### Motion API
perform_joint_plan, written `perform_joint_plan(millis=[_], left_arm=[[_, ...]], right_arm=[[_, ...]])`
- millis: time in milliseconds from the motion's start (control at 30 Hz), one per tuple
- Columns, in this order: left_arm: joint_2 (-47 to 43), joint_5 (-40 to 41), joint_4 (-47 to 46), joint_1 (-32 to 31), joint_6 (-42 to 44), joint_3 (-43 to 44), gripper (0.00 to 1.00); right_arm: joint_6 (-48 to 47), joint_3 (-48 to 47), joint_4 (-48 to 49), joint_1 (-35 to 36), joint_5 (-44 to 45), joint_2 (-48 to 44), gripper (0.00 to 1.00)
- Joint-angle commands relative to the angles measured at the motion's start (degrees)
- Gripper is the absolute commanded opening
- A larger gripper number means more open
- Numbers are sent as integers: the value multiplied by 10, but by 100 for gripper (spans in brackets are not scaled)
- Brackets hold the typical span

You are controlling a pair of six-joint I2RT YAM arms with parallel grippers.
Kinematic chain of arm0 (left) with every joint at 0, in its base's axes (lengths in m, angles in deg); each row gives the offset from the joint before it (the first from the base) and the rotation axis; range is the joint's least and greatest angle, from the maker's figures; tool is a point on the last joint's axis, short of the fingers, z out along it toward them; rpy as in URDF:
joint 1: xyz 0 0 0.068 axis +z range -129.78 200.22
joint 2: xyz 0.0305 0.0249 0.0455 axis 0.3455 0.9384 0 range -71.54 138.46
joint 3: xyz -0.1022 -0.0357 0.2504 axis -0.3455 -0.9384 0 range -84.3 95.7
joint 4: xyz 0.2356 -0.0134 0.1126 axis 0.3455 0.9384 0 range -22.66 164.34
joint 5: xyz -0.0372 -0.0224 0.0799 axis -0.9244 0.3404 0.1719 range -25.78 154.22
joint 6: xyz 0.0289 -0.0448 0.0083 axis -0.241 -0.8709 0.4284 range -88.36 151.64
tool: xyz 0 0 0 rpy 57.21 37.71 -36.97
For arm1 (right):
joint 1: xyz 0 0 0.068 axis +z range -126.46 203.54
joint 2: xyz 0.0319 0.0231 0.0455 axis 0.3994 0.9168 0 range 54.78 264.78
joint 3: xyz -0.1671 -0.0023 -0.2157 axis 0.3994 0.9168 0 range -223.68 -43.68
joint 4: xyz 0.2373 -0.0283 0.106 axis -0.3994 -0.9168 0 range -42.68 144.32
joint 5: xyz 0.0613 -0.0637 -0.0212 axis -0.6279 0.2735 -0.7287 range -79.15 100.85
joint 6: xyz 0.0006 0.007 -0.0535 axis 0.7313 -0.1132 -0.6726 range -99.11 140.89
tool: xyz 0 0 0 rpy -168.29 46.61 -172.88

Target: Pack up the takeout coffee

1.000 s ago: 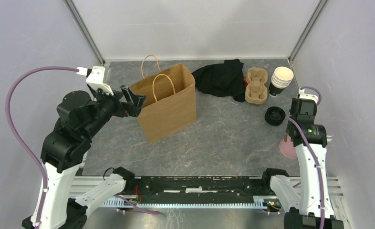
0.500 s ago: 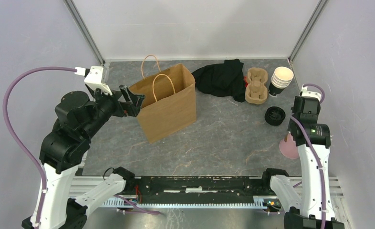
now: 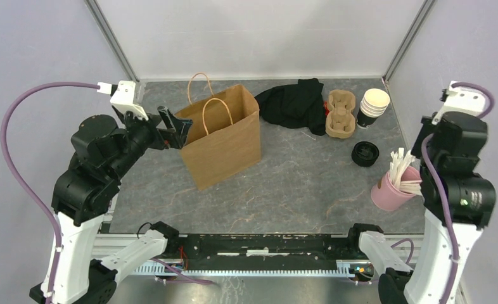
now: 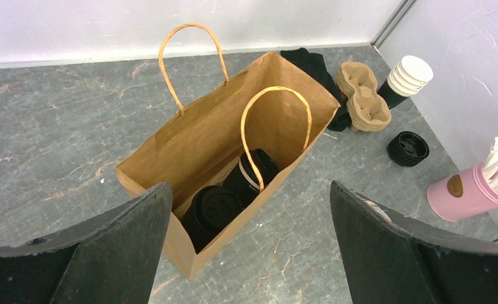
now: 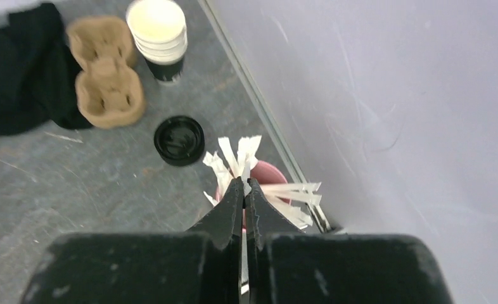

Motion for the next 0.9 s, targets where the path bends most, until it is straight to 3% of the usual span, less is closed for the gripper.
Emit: perform_joint_plan(millis=[0, 100, 233, 300, 400, 467, 500, 600, 700, 767, 867], left_arm=[[-10, 12, -15, -3, 5, 15, 100], [-14, 20, -13, -3, -11, 23, 100], [-11, 27, -13, -3, -24, 50, 100], [-9, 29, -7, -3, -25, 63, 100], [-18, 27, 4, -3, -32, 62, 100], [-26, 41, 21, -3, -56, 68, 100], [-32, 50, 27, -3, -70, 69, 100], [-61, 67, 27, -3, -111, 58, 100], [-77, 75, 33, -3, -136, 53, 100], [-81, 74, 42, -3, -138, 50, 100], [-80, 77, 63, -3, -149, 64, 100]], right_arm=[[-33, -87, -14, -2, -43, -9, 0], [-85, -100, 82, -2, -118, -32, 0], [-46, 13, 349, -2, -329, -89, 0], [56, 66, 491, -2, -443, -77, 0], [290, 128, 713, -2, -628, -15, 0], [440, 169, 875, 7, -689, 20, 0], [447, 156, 885, 23, -698, 36, 0], [338, 50, 734, 107, -699, 109, 0], [293, -43, 648, 205, -710, 192, 0], [238, -97, 562, 248, -650, 226, 0], [214, -114, 534, 286, -601, 247, 0]])
